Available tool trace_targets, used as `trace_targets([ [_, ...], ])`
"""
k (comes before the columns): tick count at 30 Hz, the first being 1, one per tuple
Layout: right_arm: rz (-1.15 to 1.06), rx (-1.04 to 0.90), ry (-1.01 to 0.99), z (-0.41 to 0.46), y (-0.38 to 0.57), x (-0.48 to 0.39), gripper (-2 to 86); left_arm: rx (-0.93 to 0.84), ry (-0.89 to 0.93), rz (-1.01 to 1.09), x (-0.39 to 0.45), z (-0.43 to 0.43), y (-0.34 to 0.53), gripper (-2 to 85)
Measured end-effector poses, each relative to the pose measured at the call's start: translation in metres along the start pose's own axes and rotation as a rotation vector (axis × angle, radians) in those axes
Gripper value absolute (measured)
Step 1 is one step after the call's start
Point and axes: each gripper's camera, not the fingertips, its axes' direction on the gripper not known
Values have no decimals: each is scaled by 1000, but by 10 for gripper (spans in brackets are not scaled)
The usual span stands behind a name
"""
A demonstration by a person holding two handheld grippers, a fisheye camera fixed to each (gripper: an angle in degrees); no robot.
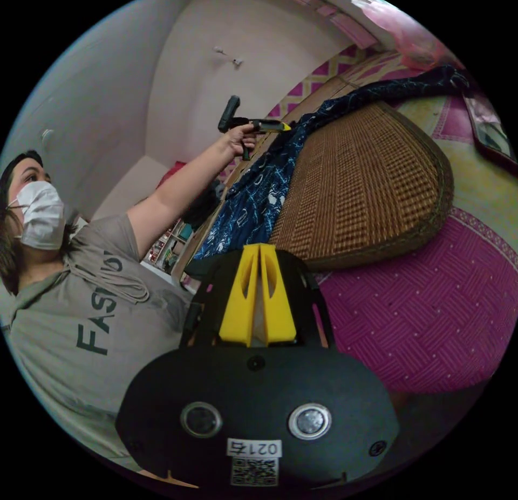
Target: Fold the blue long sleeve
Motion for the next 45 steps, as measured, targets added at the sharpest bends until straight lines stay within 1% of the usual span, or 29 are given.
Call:
trace_targets([
  [1,-3,-2,3,0,-2,-1,-3,13,-6,-12,-1,4,3,39],
  [2,-12,-10,8,-1,-6,-3,-1,95,40,-18,-5,3,11,78],
  [3,-32,-15,16,-3,-10,-7,2,189,141,-4,-11,-4,19,117],
  [4,-45,-16,26,-4,-12,-9,6,221,190,-13,-15,-8,24,135],
  [5,-70,-7,49,-8,-18,-14,13,295,286,-26,-25,-17,34,159],
  [6,-107,12,73,-14,-24,-19,39,352,349,-30,-34,-28,45,171],
  [7,-115,18,94,-17,-29,-21,52,360,361,-26,-37,-33,51,169],
  [9,-134,31,219,-25,-52,-26,80,403,328,-5,-45,-54,82,149],
  [11,-131,64,315,-32,-75,-25,89,395,270,19,-48,-66,107,123],
  [13,-43,115,373,-44,-99,-13,97,383,161,-1,-53,-76,137,110],
  [15,95,215,435,-69,-126,8,105,388,19,-15,-61,-88,182,111],
  [16,123,250,444,-77,-131,13,107,395,-17,-27,-65,-91,195,112],
  [18,239,341,516,-108,-149,36,109,397,-132,-107,-90,-104,246,116],
  [19,259,364,537,-116,-152,41,109,400,-151,-130,-97,-107,259,117],
  [20,327,410,579,-131,-157,53,110,405,-171,-181,-114,-111,283,114],
  [22,430,490,586,-154,-161,72,113,404,-137,-254,-140,-115,319,108],
  [24,567,569,508,-175,-162,98,118,383,-93,-306,-162,-115,359,103],
  [26,644,586,534,-181,-169,110,118,393,-86,-328,-167,-118,386,97],
  [28,711,617,509,-184,-173,122,115,412,-76,-337,-166,-124,411,93],
  [30,766,651,430,-182,-180,135,96,435,-55,-333,-162,-133,441,83],
  [32,788,659,412,-178,-187,137,62,445,-53,-334,-157,-141,463,62],
  [34,768,675,343,-172,-193,137,26,465,-56,-351,-152,-151,486,26],
  [35,764,716,310,-167,-195,130,19,478,-74,-381,-150,-157,502,4],
  [37,671,756,309,-161,-208,104,12,510,-89,-404,-145,-167,527,-4],
  [39,451,683,402,-143,-247,41,8,521,-93,-388,-140,-178,557,-8],
  [40,393,667,428,-136,-257,22,7,520,-102,-386,-139,-180,564,-8],
  [42,155,610,473,-100,-295,-63,6,498,-111,-389,-136,-185,593,-9],
  [43,102,594,484,-89,-305,-85,6,492,-105,-393,-136,-186,600,-9],
  [45,-115,497,520,-30,-342,-174,5,483,-51,-417,-137,-189,629,-9],
])
